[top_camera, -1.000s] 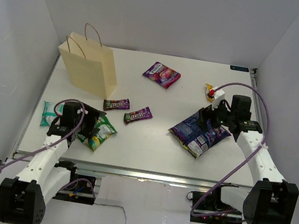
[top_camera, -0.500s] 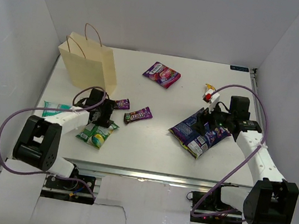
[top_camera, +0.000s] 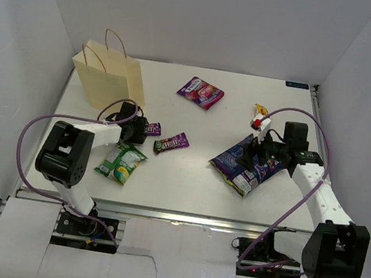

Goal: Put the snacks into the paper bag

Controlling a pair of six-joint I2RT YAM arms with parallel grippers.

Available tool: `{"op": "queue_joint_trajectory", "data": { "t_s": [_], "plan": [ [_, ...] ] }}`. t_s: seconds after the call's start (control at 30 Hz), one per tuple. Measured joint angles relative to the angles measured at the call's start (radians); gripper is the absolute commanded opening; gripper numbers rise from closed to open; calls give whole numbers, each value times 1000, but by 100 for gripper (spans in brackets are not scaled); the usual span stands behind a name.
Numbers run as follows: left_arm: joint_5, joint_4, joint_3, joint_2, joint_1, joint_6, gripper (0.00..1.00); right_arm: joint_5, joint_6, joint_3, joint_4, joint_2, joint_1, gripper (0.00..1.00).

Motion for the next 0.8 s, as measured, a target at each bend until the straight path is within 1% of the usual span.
{"op": "queue_joint_trajectory", "data": {
  "t_s": [0.07, 0.2, 0.27, 0.3, 0.37, 0.4, 0.43, 0.5, 0.53, 0.63, 0.7, 0.8],
  "plan": [
    [-8, -3, 5, 10, 0, -12, 52, 0, 0, 0, 0, 0, 0, 90],
    [-11, -11, 3, 18, 0, -23, 44, 0, 1, 0, 0, 0, 0, 90],
    [-11, -6, -7, 16, 0, -27, 36, 0, 1, 0, 0, 0, 0, 90],
    [-11, 6, -19, 13, 0, -23, 29, 0, 1, 0, 0, 0, 0, 90],
    [-13, 35, -47, -2, 0, -5, 23, 0, 2, 0, 0, 0, 0, 90],
    [-17, 49, -61, -14, 0, 6, 18, 0, 2, 0, 0, 0, 0, 90],
    [-23, 58, -75, -26, 0, 23, 15, 0, 2, 0, 0, 0, 0, 90],
    [-31, 76, -100, -55, 0, 72, 10, 0, 2, 0, 0, 0, 0, 90],
    [-36, 80, -115, -75, 0, 99, 6, 0, 2, 0, 0, 0, 0, 90],
    [-40, 92, -162, -149, 0, 193, 1, 0, 3, 0, 0, 0, 0, 90],
    [-37, 108, -203, -231, 0, 279, 0, 0, 3, 0, 0, 0, 0, 90],
    [-25, 121, -220, -344, 0, 388, 0, -1, 5, 0, 0, 0, 0, 90]
  ]
}}
